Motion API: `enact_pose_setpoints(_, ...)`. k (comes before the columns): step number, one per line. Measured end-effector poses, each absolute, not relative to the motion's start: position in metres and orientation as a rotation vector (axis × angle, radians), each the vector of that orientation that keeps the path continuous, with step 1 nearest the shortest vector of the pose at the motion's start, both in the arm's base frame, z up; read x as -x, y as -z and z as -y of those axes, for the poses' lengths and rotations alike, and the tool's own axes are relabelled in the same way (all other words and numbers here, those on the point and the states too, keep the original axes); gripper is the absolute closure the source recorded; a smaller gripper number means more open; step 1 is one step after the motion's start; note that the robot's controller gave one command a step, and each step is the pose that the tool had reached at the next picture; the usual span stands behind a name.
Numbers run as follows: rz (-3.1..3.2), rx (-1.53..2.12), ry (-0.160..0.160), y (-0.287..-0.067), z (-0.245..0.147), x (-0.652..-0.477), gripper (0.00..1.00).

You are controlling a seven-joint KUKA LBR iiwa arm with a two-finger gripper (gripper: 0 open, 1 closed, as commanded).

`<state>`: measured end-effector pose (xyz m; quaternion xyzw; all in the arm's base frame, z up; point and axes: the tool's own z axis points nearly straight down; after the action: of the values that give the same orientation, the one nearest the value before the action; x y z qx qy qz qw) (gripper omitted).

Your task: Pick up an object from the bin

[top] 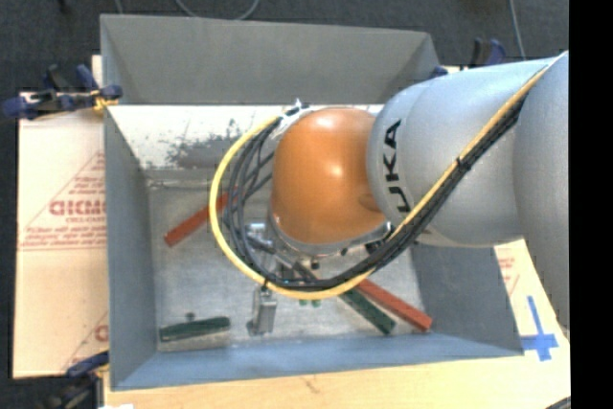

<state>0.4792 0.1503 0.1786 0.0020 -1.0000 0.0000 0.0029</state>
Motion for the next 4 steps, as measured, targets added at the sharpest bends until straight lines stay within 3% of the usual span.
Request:
enact_pose_setpoints(1, 3.042, -0.777, 0.0, -0.069, -0.16, -0.503, 0.0)
enact_pose_setpoints(2, 3.087, -0.656, 0.004, -0.18, -0.213, -0.535, 0.0)
enact_pose_setpoints(3, 3.04, -0.776, 0.001, -0.066, -0.186, -0.527, 0.0)
enact_pose_setpoints(4, 3.089, -0.636, -0.007, -0.208, -0.076, -0.552, 0.0)
